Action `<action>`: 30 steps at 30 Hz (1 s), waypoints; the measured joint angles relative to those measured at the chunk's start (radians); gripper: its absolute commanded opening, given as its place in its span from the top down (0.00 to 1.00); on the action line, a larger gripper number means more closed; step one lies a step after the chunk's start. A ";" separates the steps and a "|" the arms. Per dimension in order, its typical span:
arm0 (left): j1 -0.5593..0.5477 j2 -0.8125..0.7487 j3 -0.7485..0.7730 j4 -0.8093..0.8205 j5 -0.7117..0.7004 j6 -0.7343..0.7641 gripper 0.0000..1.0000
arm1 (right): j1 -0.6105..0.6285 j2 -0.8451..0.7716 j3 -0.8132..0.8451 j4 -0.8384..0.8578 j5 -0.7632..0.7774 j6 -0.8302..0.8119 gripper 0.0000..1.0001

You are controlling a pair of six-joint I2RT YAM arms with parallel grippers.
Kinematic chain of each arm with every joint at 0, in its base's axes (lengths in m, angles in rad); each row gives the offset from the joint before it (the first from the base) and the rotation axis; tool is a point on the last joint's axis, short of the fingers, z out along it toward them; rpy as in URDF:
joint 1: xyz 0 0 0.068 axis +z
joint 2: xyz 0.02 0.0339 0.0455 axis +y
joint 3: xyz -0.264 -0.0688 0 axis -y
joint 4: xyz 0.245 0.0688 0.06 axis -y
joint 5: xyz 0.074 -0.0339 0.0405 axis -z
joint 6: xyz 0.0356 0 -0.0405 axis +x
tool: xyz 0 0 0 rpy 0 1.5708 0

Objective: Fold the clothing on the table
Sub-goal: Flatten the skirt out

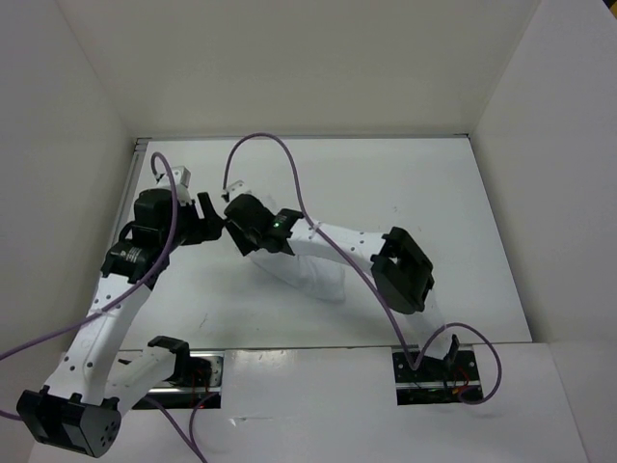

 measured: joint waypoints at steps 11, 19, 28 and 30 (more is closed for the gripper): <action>0.019 -0.003 0.045 -0.205 -0.405 -0.141 0.14 | 0.051 0.171 0.044 0.034 -0.029 -0.060 0.46; 0.028 -0.012 0.058 -0.269 -0.509 -0.163 0.14 | 0.054 0.250 0.072 0.068 0.018 -0.112 0.52; 0.032 -0.025 0.058 -0.278 -0.513 -0.164 0.13 | 0.065 0.290 0.124 0.091 0.119 -0.165 0.71; 0.032 -0.025 0.058 -0.278 -0.513 -0.163 0.13 | 0.065 0.301 0.132 0.098 0.128 -0.174 0.79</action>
